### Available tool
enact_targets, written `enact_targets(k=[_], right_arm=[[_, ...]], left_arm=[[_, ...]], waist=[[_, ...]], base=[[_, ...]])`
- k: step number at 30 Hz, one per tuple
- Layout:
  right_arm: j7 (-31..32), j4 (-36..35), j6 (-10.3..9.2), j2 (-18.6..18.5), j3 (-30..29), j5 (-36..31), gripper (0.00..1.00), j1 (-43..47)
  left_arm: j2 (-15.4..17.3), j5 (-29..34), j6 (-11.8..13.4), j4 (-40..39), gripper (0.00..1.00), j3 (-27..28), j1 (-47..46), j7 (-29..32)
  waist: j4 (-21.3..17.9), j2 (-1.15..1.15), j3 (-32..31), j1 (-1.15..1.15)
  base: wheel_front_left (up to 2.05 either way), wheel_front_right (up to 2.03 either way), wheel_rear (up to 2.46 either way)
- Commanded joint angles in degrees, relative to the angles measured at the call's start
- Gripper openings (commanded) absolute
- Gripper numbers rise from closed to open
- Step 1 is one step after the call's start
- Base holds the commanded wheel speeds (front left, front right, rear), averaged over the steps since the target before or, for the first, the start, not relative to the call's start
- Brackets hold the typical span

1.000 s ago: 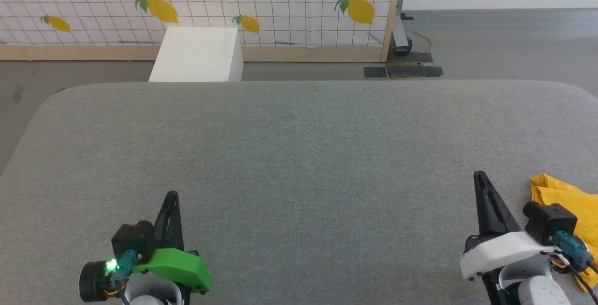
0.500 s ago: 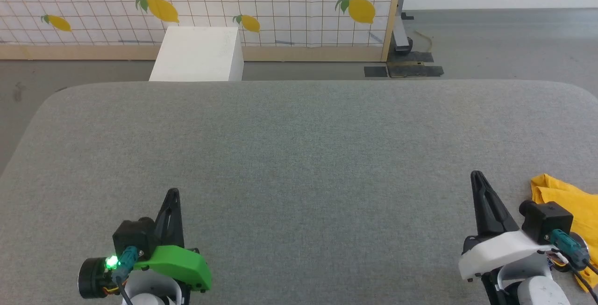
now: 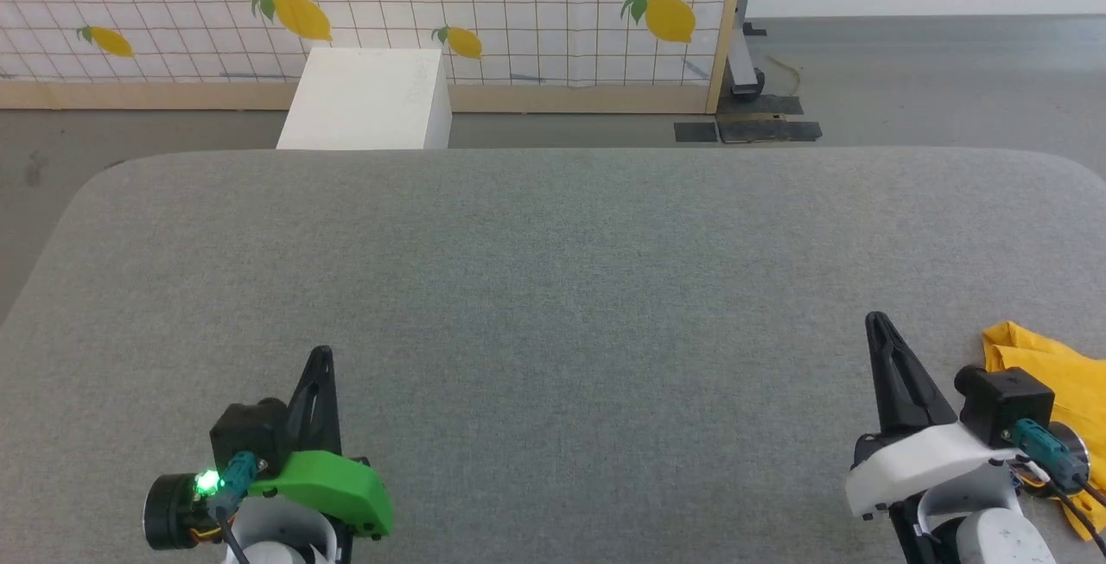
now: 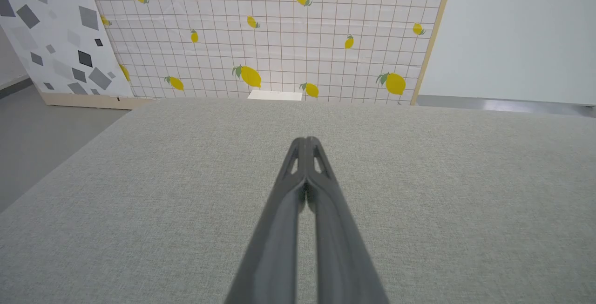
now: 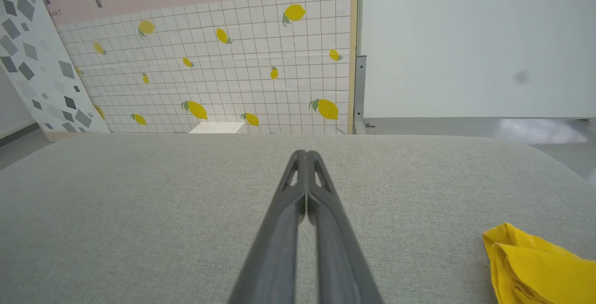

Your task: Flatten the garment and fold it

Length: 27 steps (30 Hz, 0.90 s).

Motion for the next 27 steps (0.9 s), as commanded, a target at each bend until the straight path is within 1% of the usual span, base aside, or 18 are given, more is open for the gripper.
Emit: enact_targets(k=[1,27], right_arm=[[0.4,-0.6,-0.03,0.0,0.1,-0.8,0.0,1.0],[3.6,-4.4,-0.05,0.0,1.0,-3.2,0.0,1.9]], left_arm=[[-0.3,1.1,-0.3,-0.5,0.0,0.3,0.5,0.4],[-0.8,3.6,-0.8,-3.5,0.0,1.0,1.0,3.6]], waist=[[0.0,0.0,0.0,0.0],[0.2,0.0,0.1,0.0]], base=[[0.0,0.0,0.0],[0.0,0.0,0.0]])
